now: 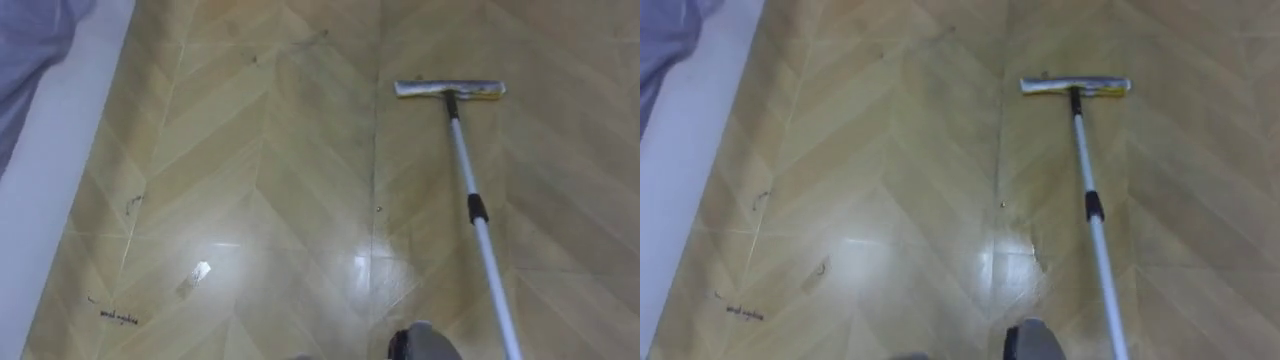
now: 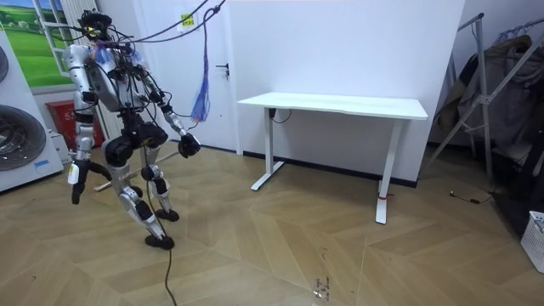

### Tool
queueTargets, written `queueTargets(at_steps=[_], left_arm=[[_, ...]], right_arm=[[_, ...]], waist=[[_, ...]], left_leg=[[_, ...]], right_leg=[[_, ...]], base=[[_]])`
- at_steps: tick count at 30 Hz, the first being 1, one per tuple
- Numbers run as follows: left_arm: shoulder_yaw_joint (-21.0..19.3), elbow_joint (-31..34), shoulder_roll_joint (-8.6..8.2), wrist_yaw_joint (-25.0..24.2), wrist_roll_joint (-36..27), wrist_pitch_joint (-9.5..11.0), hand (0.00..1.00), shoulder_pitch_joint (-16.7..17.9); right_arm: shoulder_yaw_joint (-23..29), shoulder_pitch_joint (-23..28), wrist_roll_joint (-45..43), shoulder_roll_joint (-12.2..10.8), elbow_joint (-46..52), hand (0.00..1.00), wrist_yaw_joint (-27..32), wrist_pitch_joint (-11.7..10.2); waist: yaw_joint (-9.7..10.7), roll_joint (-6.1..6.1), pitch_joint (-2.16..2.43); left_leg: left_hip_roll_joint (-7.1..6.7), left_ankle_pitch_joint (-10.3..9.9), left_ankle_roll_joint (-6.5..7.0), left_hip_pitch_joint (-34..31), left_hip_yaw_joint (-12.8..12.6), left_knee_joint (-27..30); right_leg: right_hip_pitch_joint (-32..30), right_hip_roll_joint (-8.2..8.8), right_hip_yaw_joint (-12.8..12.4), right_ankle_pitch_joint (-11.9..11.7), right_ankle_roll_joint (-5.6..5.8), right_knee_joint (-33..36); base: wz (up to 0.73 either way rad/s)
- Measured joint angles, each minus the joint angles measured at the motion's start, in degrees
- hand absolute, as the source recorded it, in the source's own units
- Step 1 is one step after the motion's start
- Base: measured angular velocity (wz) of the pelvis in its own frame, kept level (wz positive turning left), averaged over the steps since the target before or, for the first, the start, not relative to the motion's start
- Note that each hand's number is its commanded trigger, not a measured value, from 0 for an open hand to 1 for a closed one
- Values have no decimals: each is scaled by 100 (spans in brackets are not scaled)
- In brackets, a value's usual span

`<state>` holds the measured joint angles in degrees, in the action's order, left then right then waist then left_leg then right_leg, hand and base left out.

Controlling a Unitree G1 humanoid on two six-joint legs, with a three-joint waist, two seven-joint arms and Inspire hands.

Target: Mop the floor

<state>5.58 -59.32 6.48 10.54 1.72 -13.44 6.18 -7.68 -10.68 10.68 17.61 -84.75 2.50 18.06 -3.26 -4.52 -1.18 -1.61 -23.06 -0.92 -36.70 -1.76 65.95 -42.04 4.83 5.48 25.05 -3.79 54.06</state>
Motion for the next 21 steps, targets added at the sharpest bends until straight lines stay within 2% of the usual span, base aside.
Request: queueTargets(at_steps=[1,2,3,4,5,6,7,8,9,10,11,12,13,14,15,16,17,18,19,20,21], left_arm=[[41,37,19,5,1,-8,0,1],[149,196,96,3,8,-3,0,1],[150,281,160,1,25,2,0,17],[131,279,167,-3,34,-1,0,19],[128,274,168,-24,36,-1,0,44],[128,273,167,-106,71,-7,0,176],[129,271,160,-148,107,-6,0,238],[128,265,120,-264,268,-15,0,299],[123,261,71,-358,423,-11,0,271],[119,254,48,-394,556,-11,0,232],[103,247,32,-421,803,10,0,114],[-7,337,13,-419,950,47,0,78],[-43,383,8,-407,972,86,0,74],[-58,407,-2,-360,969,149,0,23],[-28,408,-2,-278,899,191,0,-15],[-14,408,-8,-241,900,220,0,-15],[1,408,-33,-204,904,264,0,-18],[19,397,-46,-202,893,271,0,11],[17,387,-51,-202,885,269,0,33],[27,340,-72,-193,781,238,0,67],[22,288,-111,-197,664,222,0,133]], right_arm=[[-26,-198,54,41,35,100,20,-28],[-143,-507,148,145,101,100,91,-164],[-209,-737,363,179,271,100,114,-286],[-235,-783,475,182,365,100,105,-379],[-231,-791,591,201,480,100,71,-537],[-232,-705,724,115,472,100,-14,-598],[-242,-602,798,88,471,100,-74,-600],[-239,-300,849,119,453,100,-194,-600],[-236,50,849,243,352,100,-247,-607],[-238,264,839,307,295,100,-254,-609],[-247,820,760,312,275,100,-228,-606],[-247,1315,747,280,243,100,-213,-606],[-246,1514,747,247,240,100,-202,-607],[-240,1805,755,169,234,100,-167,-607],[-241,2027,780,48,228,100,-103,-607],[-241,2111,774,-36,233,100,-81,-603],[-222,2206,731,-182,234,100,-57,-563],[-201,2206,637,-259,236,100,-63,-509],[-172,2197,558,-284,247,100,-57,-482],[-102,2152,411,-322,314,100,-5,-444],[-4,2028,246,-315,431,100,55,-364]], waist=[[-44,30,-20],[-166,132,-81],[-321,242,-99],[-407,261,-101],[-514,251,-93],[-512,246,-72],[-510,255,-60],[-480,294,-18],[-364,284,8],[-312,276,8],[-264,272,27],[-256,222,97],[-240,185,124],[-153,97,121],[-10,48,108],[32,41,111],[62,40,110],[73,-19,97],[71,-58,96],[101,-57,61],[98,-161,89]], left_leg=[[-1,33,-14,-150,-11,102],[-2,-17,67,-498,-72,-4],[-2,-19,81,-897,-84,-410],[-4,9,83,-1036,-88,-741],[-1,142,52,-1159,-89,-1469],[-39,569,222,-1131,-108,-1971],[-47,730,320,-1040,-153,-2098],[-137,807,481,-780,-227,-2203],[-298,751,622,-641,-277,-2242],[-372,726,725,-593,-288,-2217],[-510,590,836,-517,-268,-2121],[-518,415,860,-471,-225,-2021],[-518,362,856,-441,-173,-1992],[-533,306,855,-325,-30,-1985],[-534,297,843,-142,45,-2007],[-530,287,828,-41,53,-2033],[-522,221,786,133,78,-2044],[-501,-77,686,331,206,-2065],[-474,-328,628,423,265,-2070],[-431,-563,560,463,247,-1900],[-338,-651,469,587,255,-1885]], right_leg=[[-1,-3,-14,43,-12,26],[-1,-2,-19,102,-41,42],[17,-15,-18,147,-49,14],[81,-43,1,161,-40,-48],[334,-82,73,213,9,-190],[675,-70,120,355,84,-321],[855,-53,118,421,127,-399],[1088,41,104,529,232,-498],[1192,130,-87,589,289,-383],[1152,153,-176,556,332,-164],[943,228,-309,324,436,482],[638,150,-455,75,437,946],[448,106,-495,62,446,1063],[88,53,-542,61,442,1173],[-200,12,-537,29,425,990],[-303,8,-541,-24,402,787],[-443,14,-590,-240,391,186],[-528,13,-579,-553,409,-454],[-578,3,-534,-726,422,-717],[-608,8,-454,-1067,402,-714],[-500,-15,-331,-1079,297,-721]], base=[[19],[12],[5],[0],[5],[9],[22],[44],[56],[70],[40],[21],[-7],[-11],[-13],[-31],[-53],[-61],[-59],[-55],[-50]])
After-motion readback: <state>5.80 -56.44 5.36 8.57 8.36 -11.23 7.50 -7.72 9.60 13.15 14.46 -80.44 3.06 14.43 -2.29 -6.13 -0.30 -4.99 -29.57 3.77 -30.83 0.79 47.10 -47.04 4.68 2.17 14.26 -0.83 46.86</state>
